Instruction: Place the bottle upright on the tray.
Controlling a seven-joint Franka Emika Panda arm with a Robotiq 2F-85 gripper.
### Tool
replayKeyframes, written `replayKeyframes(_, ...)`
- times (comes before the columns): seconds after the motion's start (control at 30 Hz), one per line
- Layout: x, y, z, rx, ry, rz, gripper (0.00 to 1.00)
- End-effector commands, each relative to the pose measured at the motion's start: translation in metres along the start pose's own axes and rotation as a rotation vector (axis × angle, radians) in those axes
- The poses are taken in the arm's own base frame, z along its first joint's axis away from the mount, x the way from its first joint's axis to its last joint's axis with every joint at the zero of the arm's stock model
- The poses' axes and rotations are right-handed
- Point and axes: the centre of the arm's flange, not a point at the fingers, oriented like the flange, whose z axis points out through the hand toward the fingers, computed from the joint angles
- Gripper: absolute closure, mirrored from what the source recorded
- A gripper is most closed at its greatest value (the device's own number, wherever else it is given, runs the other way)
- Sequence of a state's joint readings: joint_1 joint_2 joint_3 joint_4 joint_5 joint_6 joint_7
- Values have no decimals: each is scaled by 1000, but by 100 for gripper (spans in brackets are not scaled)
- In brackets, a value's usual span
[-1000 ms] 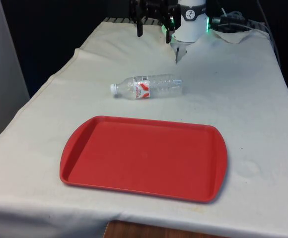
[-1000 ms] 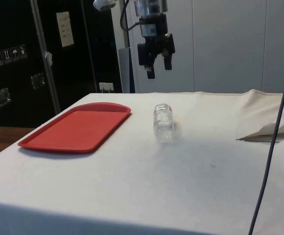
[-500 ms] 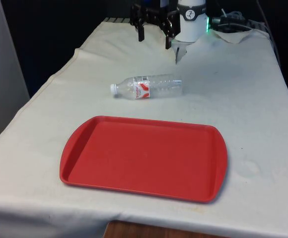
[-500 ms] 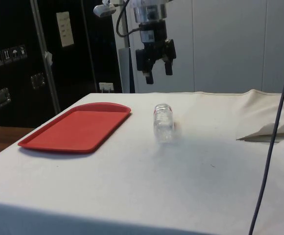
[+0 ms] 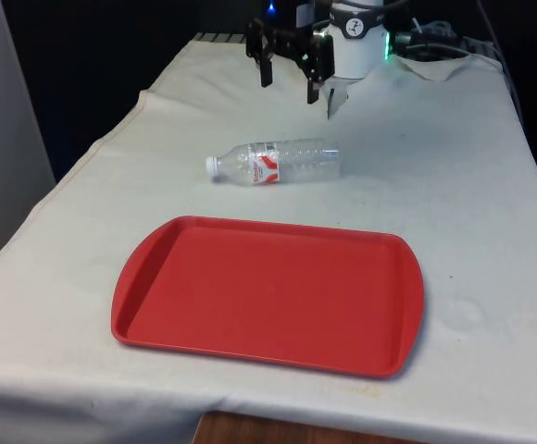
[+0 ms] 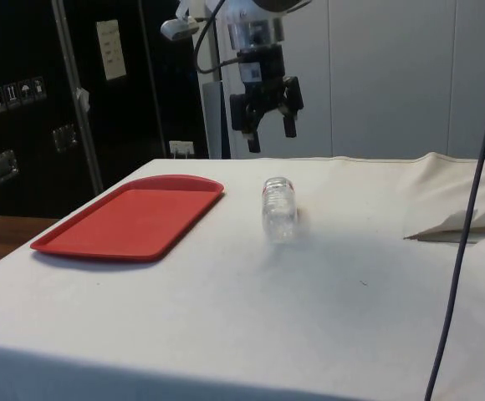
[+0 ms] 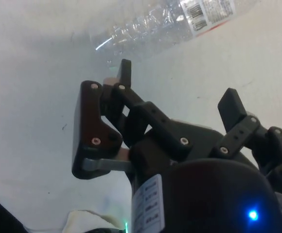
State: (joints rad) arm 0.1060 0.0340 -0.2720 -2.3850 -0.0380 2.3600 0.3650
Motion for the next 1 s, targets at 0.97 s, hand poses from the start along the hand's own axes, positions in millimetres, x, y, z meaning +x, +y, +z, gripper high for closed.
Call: replayKeyframes(0.97, 6, -1, 30, 12, -38, 190, 0)
